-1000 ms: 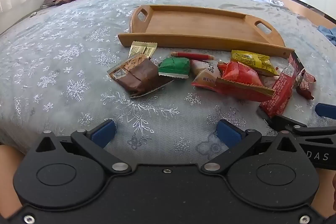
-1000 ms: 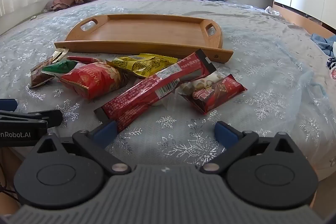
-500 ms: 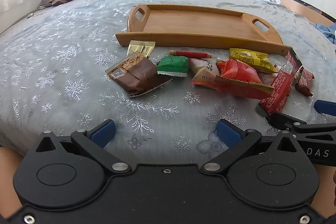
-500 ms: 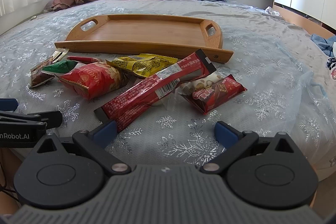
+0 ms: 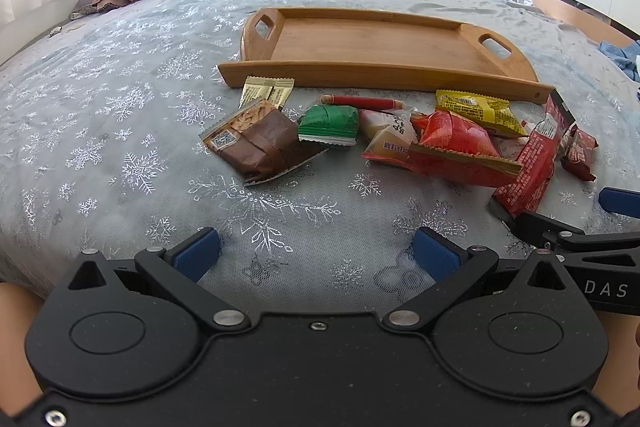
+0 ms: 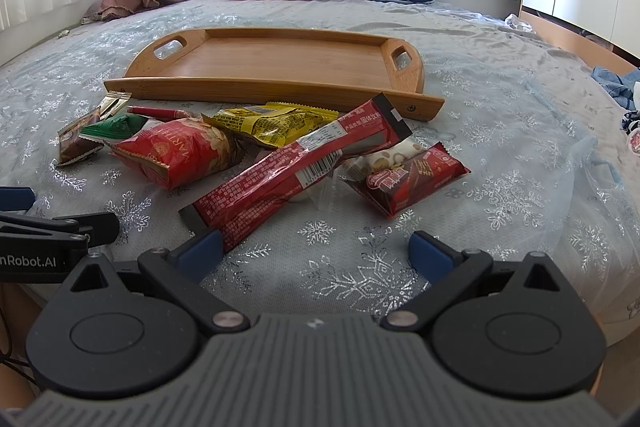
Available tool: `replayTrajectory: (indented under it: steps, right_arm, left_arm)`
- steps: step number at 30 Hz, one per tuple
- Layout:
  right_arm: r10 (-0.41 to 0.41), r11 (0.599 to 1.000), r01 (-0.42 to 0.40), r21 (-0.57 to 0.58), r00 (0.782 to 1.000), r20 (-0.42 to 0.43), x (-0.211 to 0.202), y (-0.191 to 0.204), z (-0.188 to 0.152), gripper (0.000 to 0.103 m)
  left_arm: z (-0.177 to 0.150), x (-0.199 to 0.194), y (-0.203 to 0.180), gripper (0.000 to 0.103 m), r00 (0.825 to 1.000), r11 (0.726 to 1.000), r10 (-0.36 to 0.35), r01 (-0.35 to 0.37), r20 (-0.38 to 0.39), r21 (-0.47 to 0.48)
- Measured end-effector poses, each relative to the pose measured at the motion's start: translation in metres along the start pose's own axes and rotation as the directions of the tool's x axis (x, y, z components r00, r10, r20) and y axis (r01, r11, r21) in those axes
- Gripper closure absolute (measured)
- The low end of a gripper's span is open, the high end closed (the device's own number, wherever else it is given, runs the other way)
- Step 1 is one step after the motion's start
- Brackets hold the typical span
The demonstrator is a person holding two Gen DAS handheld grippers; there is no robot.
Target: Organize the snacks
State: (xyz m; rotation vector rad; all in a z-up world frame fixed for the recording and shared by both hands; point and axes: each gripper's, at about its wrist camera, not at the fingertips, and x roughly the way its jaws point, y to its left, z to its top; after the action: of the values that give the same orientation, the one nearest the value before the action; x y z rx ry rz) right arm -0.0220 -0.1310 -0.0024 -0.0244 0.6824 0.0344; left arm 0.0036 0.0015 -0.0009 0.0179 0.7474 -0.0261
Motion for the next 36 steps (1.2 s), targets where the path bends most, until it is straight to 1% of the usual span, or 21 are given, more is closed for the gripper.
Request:
replayTrajectory:
  steps: [27, 31, 36]
  right_arm:
    - [-0.004, 1.0, 0.004, 0.0, 1.0, -0.005, 0.0, 0.0027, 0.0001, 0.0]
    - [-0.011, 1.0, 0.011, 0.008, 1.0, -0.015, 0.001, -0.0047, 0.0042, 0.0]
    - [-0.019, 1.0, 0.019, 0.005, 1.0, -0.015, 0.0014, 0.003, 0.0024, 0.0]
  left_arm:
    - [-0.0003, -0.0002, -0.0002, 0.0, 1.0, 1.0, 0.0, 0.0, 0.001, -0.001]
    - [-0.0004, -0.0001, -0.0003, 0.0, 1.0, 1.0, 0.0, 0.0, 0.002, -0.001]
    - [0.0, -0.0002, 0.0, 0.0, 1.0, 1.0, 0.0, 0.0, 0.003, 0.0]
